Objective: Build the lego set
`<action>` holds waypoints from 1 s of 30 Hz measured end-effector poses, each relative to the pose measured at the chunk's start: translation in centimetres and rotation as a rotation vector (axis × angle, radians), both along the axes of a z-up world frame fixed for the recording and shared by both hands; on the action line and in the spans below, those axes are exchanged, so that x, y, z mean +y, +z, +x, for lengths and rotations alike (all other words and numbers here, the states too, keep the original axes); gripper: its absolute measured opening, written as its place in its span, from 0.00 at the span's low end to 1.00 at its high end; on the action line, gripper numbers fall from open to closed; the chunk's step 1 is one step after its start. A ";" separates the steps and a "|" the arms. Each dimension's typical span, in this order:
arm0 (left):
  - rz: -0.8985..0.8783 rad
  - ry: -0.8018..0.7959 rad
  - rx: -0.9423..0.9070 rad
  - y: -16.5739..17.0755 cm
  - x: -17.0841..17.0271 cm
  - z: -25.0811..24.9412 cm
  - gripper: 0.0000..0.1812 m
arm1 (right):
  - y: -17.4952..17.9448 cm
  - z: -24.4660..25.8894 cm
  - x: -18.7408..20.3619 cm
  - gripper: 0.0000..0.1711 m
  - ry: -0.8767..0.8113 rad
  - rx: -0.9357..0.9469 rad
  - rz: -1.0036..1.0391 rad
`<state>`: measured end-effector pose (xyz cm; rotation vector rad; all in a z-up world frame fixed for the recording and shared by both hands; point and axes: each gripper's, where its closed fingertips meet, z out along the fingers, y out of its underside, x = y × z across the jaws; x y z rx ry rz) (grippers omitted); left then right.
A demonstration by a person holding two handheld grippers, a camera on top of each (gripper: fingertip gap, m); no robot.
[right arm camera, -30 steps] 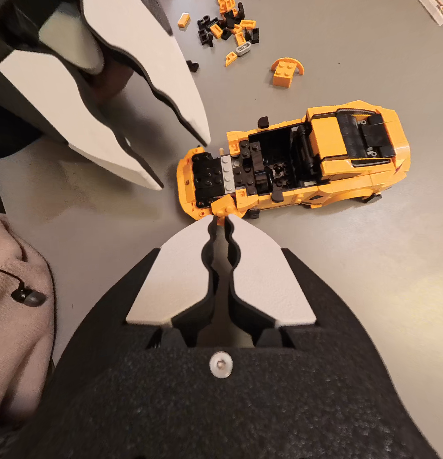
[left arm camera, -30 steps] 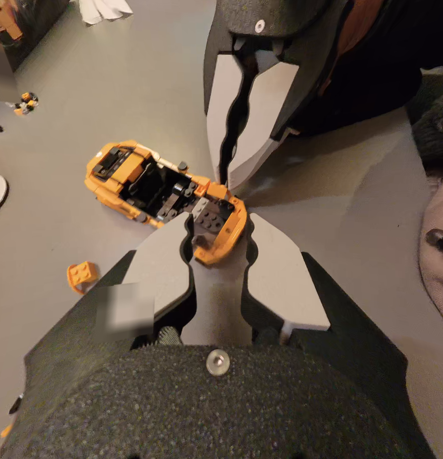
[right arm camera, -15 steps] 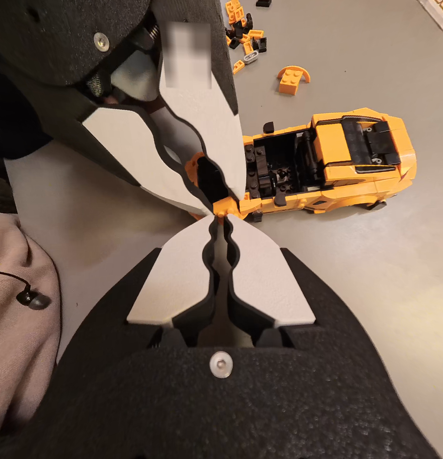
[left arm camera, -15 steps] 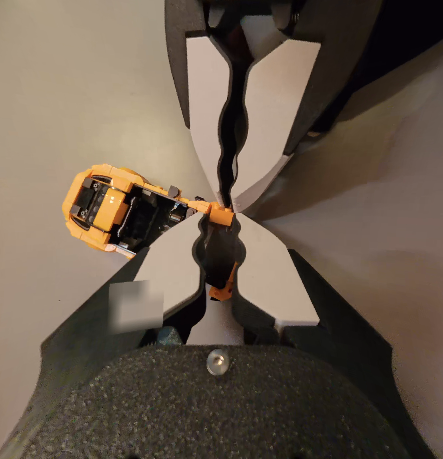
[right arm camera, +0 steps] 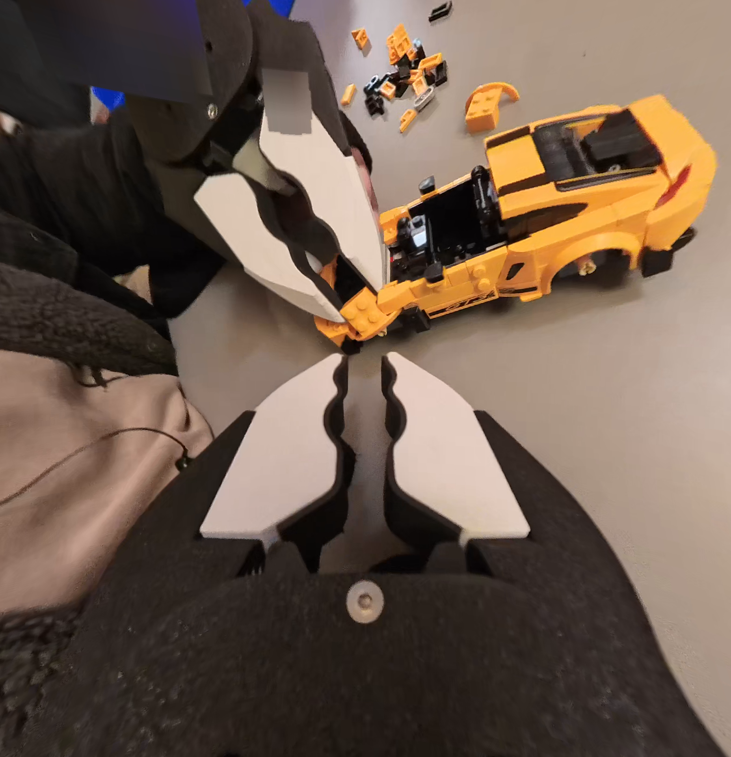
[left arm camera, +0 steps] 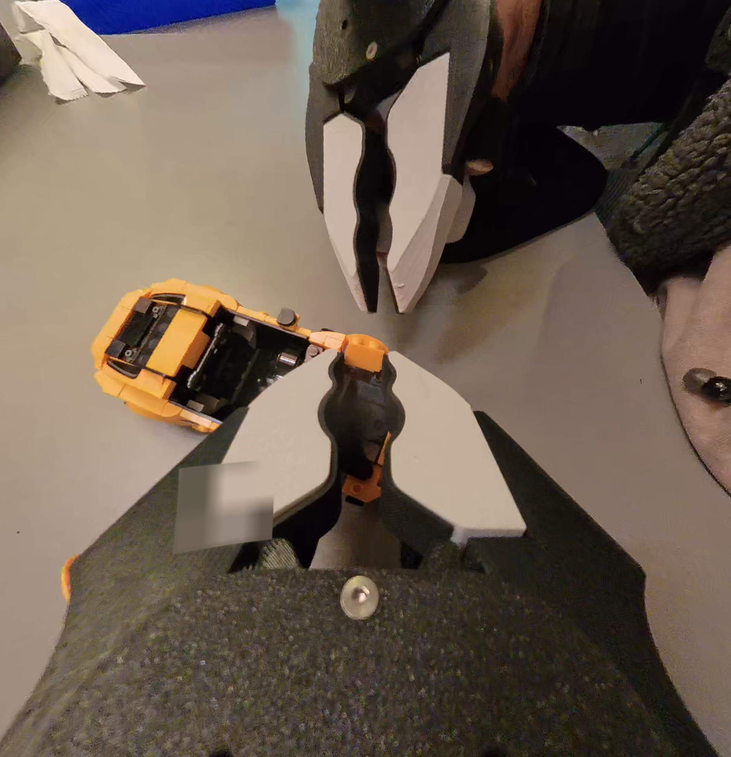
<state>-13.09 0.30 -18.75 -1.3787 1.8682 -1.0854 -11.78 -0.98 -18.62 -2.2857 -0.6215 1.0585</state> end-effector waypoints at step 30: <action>0.260 -0.071 0.082 -0.5 -1.6 0.1 0.15 | -2.2 -0.7 -0.6 0.06 -0.070 0.082 -0.402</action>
